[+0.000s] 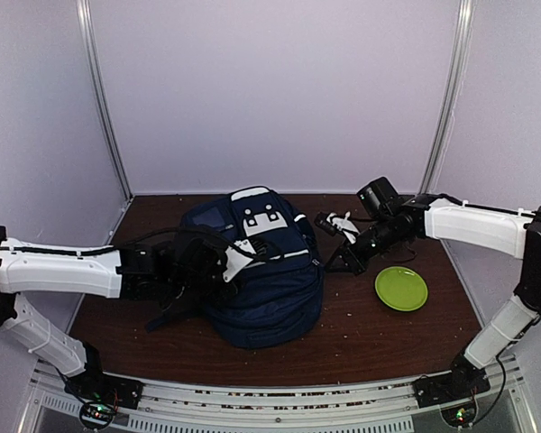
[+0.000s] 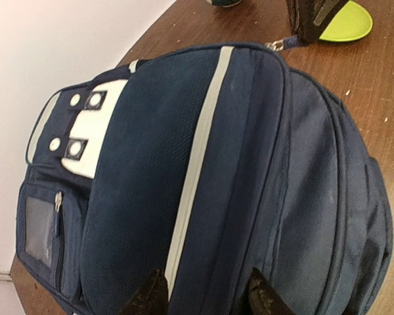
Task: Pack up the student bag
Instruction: Zip the upper front pocket of the student bag, then hold the upper front pocket of the student bag, then zip the upper front pocket of the student bag.
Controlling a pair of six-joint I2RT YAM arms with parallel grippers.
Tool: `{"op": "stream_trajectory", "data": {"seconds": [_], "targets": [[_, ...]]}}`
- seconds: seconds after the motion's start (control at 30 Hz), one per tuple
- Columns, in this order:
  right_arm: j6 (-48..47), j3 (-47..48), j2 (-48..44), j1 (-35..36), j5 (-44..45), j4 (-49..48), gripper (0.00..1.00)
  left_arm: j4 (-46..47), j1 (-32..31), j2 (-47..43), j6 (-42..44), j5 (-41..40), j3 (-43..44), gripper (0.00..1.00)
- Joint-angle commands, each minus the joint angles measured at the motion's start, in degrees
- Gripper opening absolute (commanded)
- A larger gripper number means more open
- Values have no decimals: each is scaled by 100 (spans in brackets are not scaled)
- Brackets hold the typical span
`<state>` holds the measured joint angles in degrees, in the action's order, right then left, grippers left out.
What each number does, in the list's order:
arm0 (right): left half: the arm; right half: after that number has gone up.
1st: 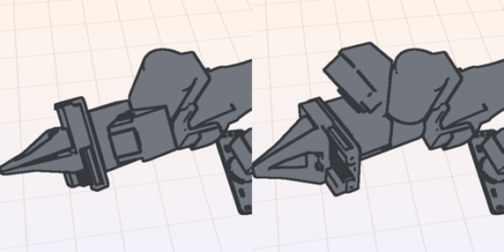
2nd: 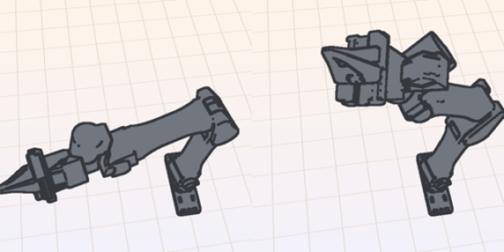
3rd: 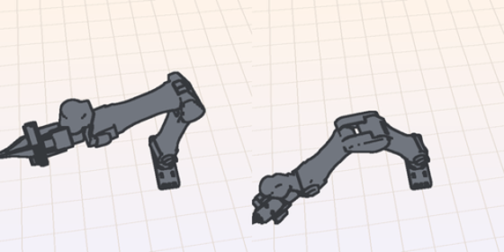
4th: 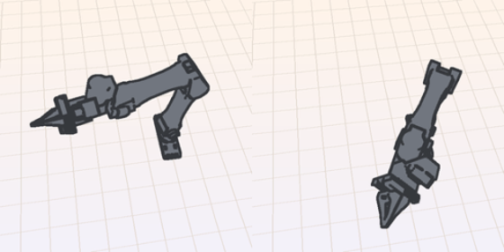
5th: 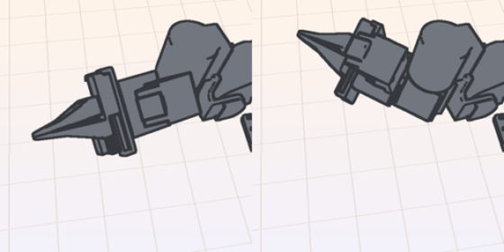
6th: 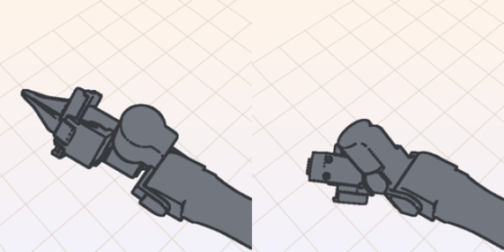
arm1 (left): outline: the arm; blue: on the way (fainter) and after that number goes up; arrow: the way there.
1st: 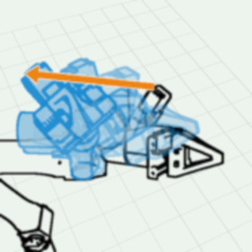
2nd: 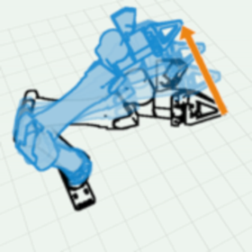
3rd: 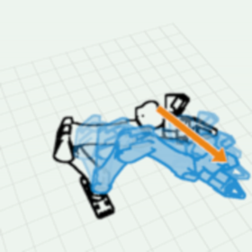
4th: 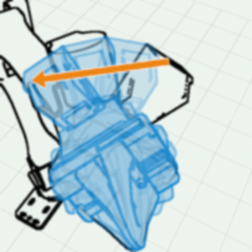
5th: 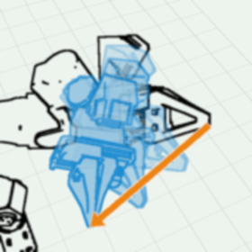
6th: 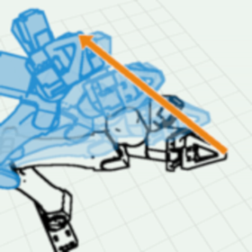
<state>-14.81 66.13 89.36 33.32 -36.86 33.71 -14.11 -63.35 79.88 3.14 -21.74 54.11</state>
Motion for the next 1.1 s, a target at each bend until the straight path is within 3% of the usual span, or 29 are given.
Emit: {"op": "stream_trajectory", "data": {"seconds": [0.0,0.2,0.33,0.53,0.6,0.73,0.83,1.07], "targets": [[10,-185,-480,259,133,338,0,702,5,540,398,599,729,43],[4,-266,-665,333,-178,377,0,1103,-107,1439,802,598,1473,45],[-18,-284,-681,333,-252,386,0,1036,-107,2059,921,166,1995,46],[-5,-311,-735,333,-260,355,0,904,-107,2558,978,280,2350,44],[-19,-316,-728,326,-249,347,0,830,-105,2581,974,279,2358,37],[96,-246,-559,126,-162,285,0,667,-107,2412,939,323,2261,13],[178,-75,-325,-234,-38,240,0,707,-107,2106,919,388,1989,3],[236,633,342,-584,459,82,0,716,-129,1457,879,661,1306,0]]}}
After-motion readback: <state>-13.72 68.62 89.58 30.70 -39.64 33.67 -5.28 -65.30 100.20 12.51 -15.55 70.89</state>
